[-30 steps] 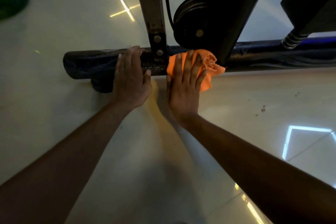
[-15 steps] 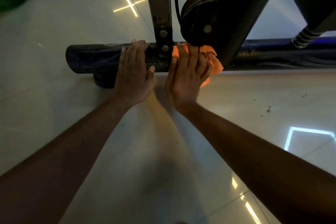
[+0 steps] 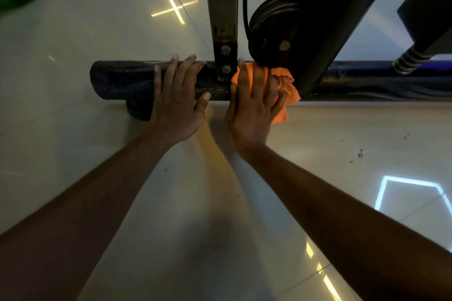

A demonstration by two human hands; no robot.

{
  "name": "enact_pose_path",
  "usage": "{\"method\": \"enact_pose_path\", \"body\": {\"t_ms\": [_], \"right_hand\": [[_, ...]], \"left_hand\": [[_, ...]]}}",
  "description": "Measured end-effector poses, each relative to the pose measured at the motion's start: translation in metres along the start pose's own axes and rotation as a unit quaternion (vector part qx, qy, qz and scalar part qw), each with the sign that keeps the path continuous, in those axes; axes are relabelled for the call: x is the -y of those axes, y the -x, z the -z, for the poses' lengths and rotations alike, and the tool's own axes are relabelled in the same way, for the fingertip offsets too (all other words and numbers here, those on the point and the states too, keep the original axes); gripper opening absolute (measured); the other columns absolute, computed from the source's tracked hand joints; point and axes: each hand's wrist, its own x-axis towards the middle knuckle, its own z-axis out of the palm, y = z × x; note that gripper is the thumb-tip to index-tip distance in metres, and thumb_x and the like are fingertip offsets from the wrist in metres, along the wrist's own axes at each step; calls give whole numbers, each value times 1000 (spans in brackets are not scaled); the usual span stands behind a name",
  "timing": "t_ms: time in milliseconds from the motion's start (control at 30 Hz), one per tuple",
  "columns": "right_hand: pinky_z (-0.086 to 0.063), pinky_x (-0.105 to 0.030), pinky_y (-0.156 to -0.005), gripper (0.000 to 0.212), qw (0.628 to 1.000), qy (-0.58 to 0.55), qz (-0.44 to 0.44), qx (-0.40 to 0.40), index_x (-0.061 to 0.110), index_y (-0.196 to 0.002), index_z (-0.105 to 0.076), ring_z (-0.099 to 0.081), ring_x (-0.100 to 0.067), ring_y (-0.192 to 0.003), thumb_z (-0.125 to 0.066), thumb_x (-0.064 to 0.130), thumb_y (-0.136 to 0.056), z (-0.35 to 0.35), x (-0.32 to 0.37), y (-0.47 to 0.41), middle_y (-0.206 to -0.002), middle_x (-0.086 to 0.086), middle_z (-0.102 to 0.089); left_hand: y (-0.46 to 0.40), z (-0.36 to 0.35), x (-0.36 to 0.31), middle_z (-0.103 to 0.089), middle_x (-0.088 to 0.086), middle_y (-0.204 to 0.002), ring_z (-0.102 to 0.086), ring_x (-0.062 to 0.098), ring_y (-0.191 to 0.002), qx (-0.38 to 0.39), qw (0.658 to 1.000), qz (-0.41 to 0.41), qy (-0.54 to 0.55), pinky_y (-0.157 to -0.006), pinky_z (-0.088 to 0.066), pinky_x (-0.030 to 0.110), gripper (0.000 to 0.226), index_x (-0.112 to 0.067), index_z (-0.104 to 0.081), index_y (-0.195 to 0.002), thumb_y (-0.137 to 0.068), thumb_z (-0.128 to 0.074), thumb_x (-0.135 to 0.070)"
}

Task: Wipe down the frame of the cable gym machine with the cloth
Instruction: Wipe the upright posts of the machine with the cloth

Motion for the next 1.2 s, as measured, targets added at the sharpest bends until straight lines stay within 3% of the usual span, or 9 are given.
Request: {"method": "enact_pose_path", "body": {"t_ms": [200,400,533,700,800,900,1000,1100,1200], "right_hand": [[-28,-55,-128,62,984,5,159,75,17,-166,-44,-23,-33,-166,-57,12,-106,35,-42,11,-177,-6,-33],[-29,-29,-128,51,962,-171,81,200,26,-163,-49,-27,-14,-164,-51,27,-112,65,-5,38,-172,2,-40],[-24,-18,-126,50,947,-208,122,211,27,-165,-44,-26,-15,-164,-49,28,-116,66,42,29,-174,0,-37],[-32,-44,-126,54,962,-107,166,189,25,-169,-36,-12,-23,-168,-47,33,-117,44,84,3,-179,-2,-24],[-14,-58,-135,57,962,0,203,180,19,-172,-28,-1,-35,-169,-40,36,-118,13,85,-9,-182,-10,-14],[-3,-63,-134,64,953,57,226,191,20,-174,-16,3,-43,-167,-33,44,-117,-9,93,-19,-183,-10,-5],[-7,-64,-133,67,953,10,205,224,20,-172,-21,-6,-44,-166,-28,54,-115,-9,105,-32,-183,-11,-6],[-8,-63,-134,68,932,18,261,252,22,-172,-22,-1,-42,-167,-27,56,-113,4,88,-40,-183,-13,2],[-14,-65,-133,69,912,83,321,241,24,-175,-11,-4,-45,-166,-25,51,-113,7,69,-42,-183,-12,0]], "left_hand": [[6,5,3,-27,2,-176,-12,28,-166,-4,1000,-5,25,-134,0,56,67,-22,-33,-166,-106,-59,-36],[24,15,8,-40,4,-169,-24,27,-163,-42,993,33,105,-132,-15,53,53,-16,-48,-158,-106,-55,-27],[42,34,31,-50,8,-159,-39,29,-155,-76,986,87,124,-125,-34,55,49,-14,-52,-153,-106,-53,-29],[51,55,65,-45,12,-163,-40,35,-152,-69,984,136,94,-122,-37,59,54,-17,-52,-154,-103,-52,-35],[46,58,80,-20,11,-175,-21,37,-161,-27,977,200,71,-128,-27,61,57,-32,-42,-161,-106,-56,-40],[43,54,80,1,9,-179,-2,35,-165,-3,966,239,98,-131,-19,60,65,-41,-32,-166,-107,-59,-39],[38,51,81,0,14,-178,-1,38,-164,-13,970,226,91,-131,-15,62,68,-38,-30,-168,-107,-60,-39],[34,52,91,-2,16,-177,-1,39,-164,-43,960,256,104,-131,-17,59,69,-33,-31,-167,-105,-61,-38],[32,55,101,-4,16,-176,-10,34,-163,-38,929,313,192,-126,-22,36,74,-32,-24,-169,-107,-62,-34]]}}
